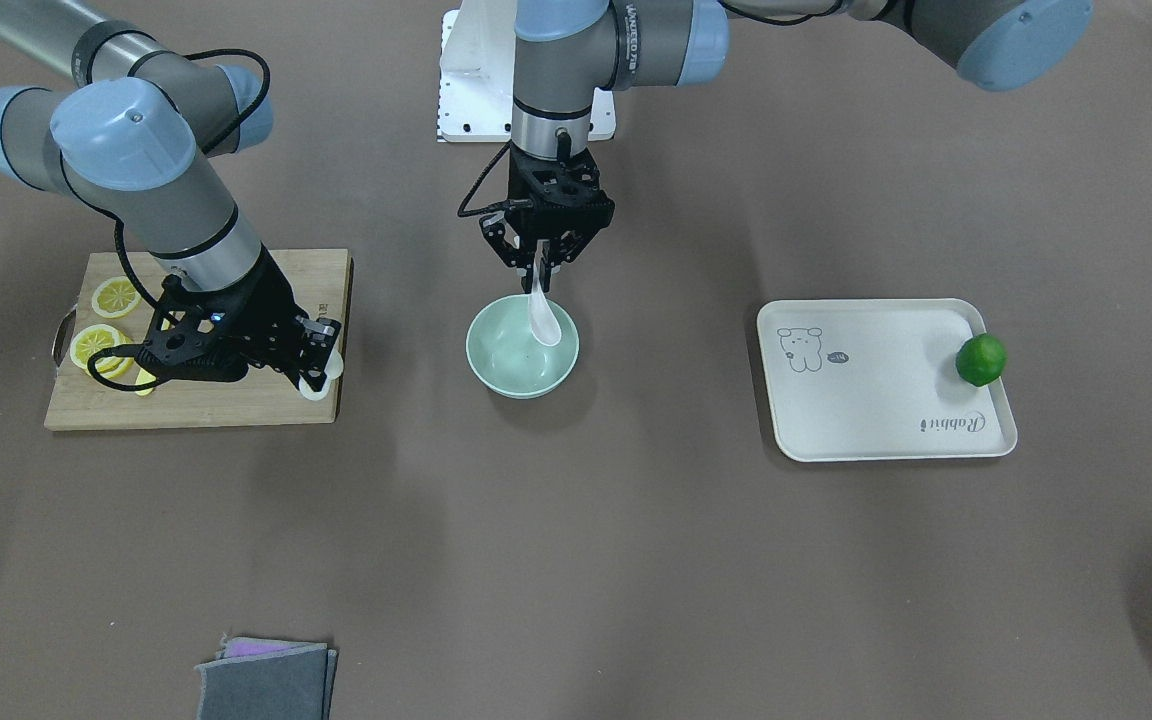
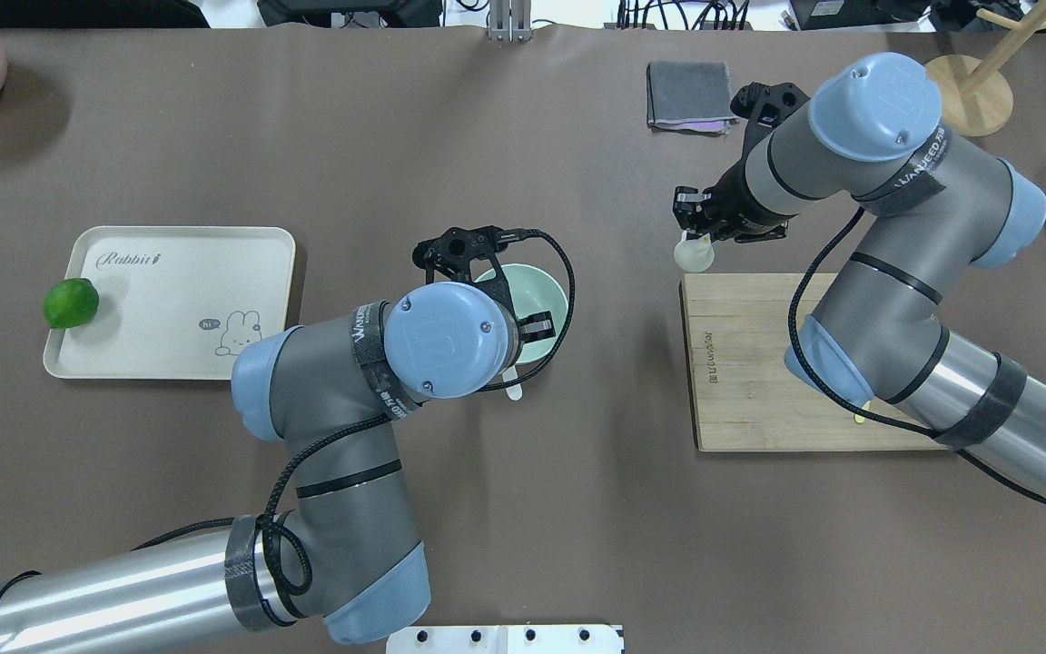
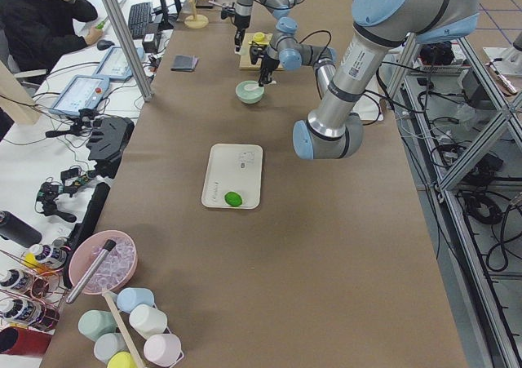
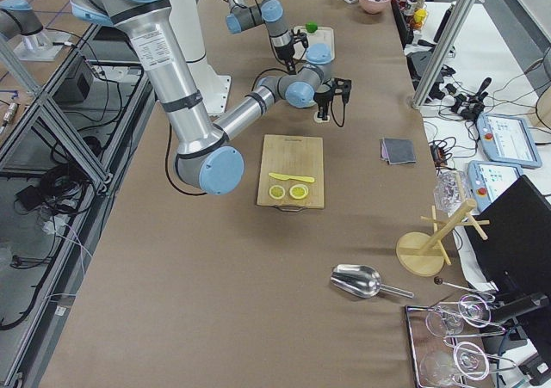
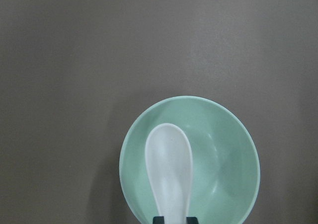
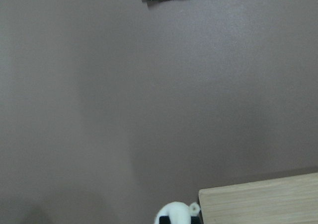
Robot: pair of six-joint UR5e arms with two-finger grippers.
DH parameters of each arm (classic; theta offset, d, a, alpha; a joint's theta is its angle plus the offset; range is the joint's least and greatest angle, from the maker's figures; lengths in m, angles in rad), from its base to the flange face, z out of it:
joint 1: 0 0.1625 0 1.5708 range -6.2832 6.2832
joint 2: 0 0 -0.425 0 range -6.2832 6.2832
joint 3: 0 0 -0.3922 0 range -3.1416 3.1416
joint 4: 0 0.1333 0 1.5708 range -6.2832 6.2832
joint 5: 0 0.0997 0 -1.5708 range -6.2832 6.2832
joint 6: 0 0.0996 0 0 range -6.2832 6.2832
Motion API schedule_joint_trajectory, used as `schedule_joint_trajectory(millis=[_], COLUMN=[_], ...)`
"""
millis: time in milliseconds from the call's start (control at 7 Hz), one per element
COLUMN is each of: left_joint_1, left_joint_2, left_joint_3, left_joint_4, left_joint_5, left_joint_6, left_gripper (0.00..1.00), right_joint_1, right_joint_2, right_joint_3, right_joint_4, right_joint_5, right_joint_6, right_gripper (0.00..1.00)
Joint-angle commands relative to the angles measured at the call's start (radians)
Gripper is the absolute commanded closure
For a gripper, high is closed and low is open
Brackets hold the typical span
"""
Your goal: Put spoon and bun in bowl
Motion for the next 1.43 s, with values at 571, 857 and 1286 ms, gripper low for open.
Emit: schedule_joint_trajectory(millis=[571, 857, 1286], left_joint_1=[-0.012, -0.091, -0.344], left_joint_2=[-0.008, 0.073, 0.408], left_joint_3=[-0.01, -0.2, -0.378], left_joint_4=[-0.018, 0.043, 0.038], left_joint_5=[0.066, 0.002, -0.139], left_joint_6=[0.125, 0.179, 0.65], left_gripper=[0.02, 0.02, 0.02], right_joint_1=[-0.03, -0.094, -0.247], right_joint_2=[0.083, 0.174, 0.265], right_joint_3=[-0.007, -0.012, -0.108], right_joint_4=[-0.023, -0.089, -0.088], right_joint_5=[-0.003, -0.037, -0.167], right_joint_6=[0.005, 0.023, 0.104], right_gripper=[1.0, 1.0, 1.0])
